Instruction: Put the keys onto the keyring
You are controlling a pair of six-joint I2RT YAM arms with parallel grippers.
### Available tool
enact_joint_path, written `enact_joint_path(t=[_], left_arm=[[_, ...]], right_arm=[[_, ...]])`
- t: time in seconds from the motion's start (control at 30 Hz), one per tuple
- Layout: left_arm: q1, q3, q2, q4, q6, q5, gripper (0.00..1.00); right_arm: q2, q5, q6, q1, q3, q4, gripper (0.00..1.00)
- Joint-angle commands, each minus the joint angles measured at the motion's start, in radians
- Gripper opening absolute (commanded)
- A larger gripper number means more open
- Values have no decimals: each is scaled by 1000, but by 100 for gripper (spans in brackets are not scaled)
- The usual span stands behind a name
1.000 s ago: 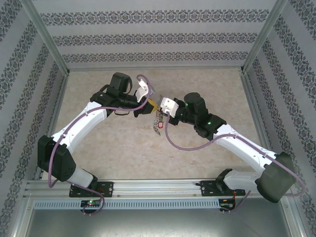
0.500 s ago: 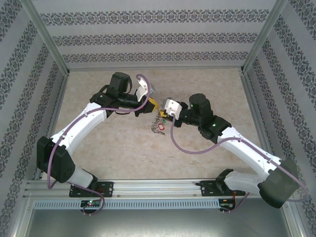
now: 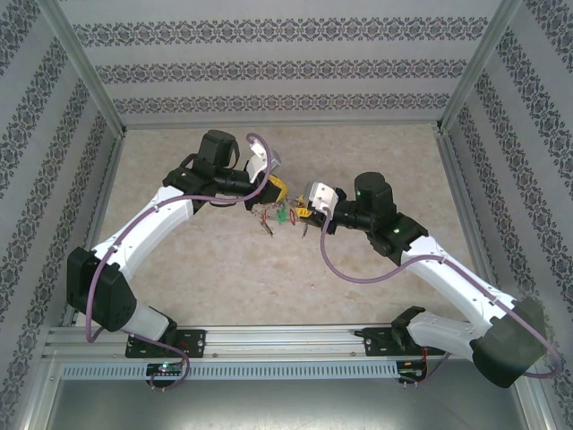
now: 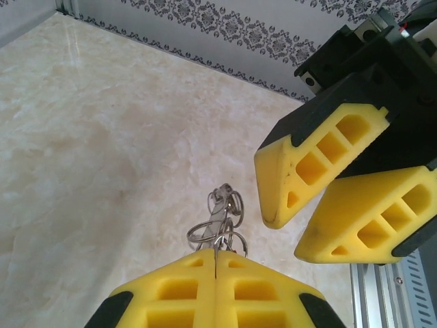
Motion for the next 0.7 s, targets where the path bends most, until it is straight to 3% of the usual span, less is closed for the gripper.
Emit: enact_joint_path(t=[0.0, 0.2, 0.4, 0.57, 0.67], left_arm=[[-11, 5, 2, 55, -12, 47, 0], [-11, 3, 2, 57, -14, 57, 0], [-10, 5, -2, 42, 9, 73, 0], [-11, 9, -3, 44, 21, 102, 0], [-10, 10, -5, 41, 28, 110, 0]], right_arm=[[13, -46, 38, -20, -13, 49, 29], [48, -67, 47, -20, 3, 73, 33], [36, -185, -124, -98, 47, -1, 42], [125, -399, -144, -187, 146, -67, 33], [196, -466, -154, -194, 192, -82, 28]])
